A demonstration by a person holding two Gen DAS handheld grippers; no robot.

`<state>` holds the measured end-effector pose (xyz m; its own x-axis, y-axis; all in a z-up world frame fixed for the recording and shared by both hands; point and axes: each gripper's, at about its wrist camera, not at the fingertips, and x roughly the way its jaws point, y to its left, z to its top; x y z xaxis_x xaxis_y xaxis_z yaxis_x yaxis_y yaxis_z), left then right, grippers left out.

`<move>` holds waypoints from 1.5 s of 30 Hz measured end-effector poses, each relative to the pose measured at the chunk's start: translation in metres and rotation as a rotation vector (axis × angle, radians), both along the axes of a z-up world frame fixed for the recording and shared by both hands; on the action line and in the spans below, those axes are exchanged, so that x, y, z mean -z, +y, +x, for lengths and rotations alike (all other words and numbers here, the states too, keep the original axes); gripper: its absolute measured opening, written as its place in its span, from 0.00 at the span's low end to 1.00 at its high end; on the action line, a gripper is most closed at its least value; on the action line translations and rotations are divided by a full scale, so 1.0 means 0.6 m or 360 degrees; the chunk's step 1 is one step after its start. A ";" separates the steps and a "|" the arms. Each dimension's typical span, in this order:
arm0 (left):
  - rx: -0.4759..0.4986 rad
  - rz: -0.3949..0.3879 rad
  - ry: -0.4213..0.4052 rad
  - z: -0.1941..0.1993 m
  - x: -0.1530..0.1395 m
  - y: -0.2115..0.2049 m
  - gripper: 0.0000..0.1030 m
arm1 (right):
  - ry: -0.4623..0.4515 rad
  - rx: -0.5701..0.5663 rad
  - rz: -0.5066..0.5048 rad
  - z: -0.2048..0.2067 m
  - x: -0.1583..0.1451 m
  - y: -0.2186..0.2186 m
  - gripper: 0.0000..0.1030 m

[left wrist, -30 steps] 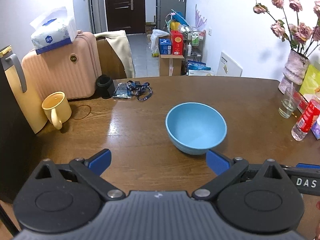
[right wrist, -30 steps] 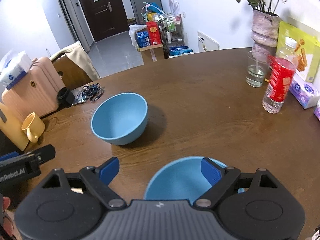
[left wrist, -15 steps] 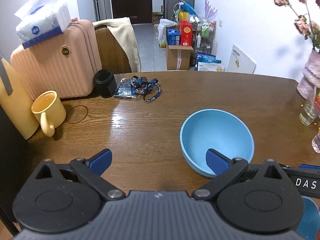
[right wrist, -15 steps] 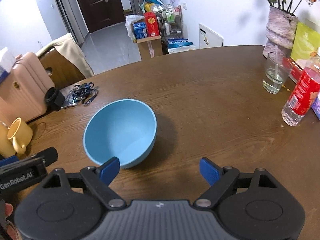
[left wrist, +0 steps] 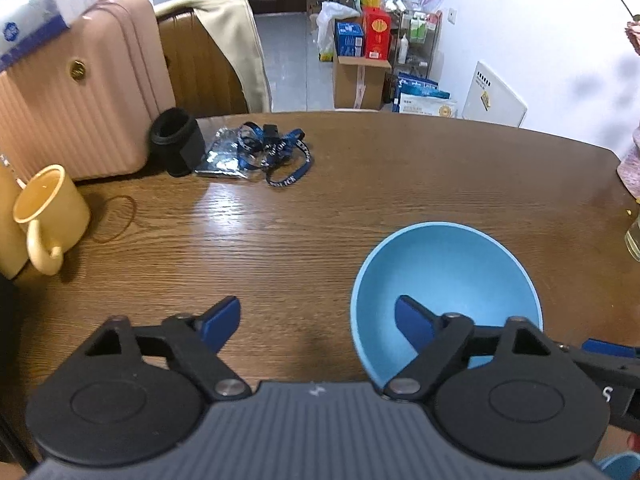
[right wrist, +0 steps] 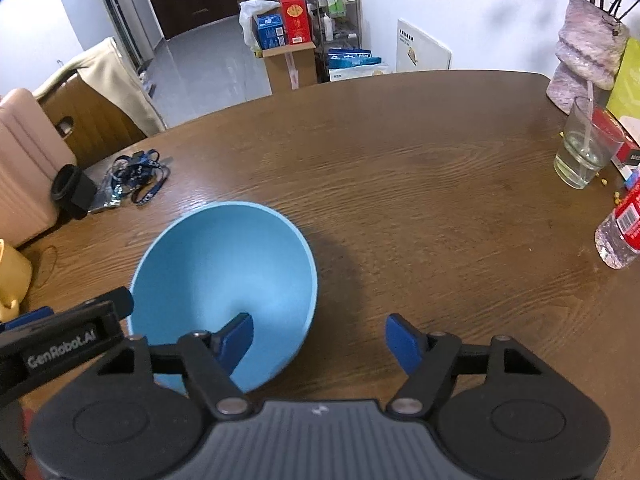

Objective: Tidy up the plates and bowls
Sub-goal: 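Move both tools toward the last lone blue bowl on the table, then close the left tool on the rim of the nested blue bowls while the right tool grips the same rim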

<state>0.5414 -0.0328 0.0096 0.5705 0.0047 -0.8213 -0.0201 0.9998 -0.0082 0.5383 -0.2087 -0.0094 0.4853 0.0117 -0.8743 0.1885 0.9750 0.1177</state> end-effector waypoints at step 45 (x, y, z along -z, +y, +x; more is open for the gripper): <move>0.0046 -0.0038 0.0057 0.007 0.027 -0.027 0.07 | -0.0027 -0.0051 0.0131 0.000 0.013 -0.010 0.08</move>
<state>0.5455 -0.0488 -0.0067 0.5405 -0.0309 -0.8408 0.0079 0.9995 -0.0316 0.5386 -0.2145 -0.0170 0.4982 0.0990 -0.8614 0.1546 0.9674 0.2006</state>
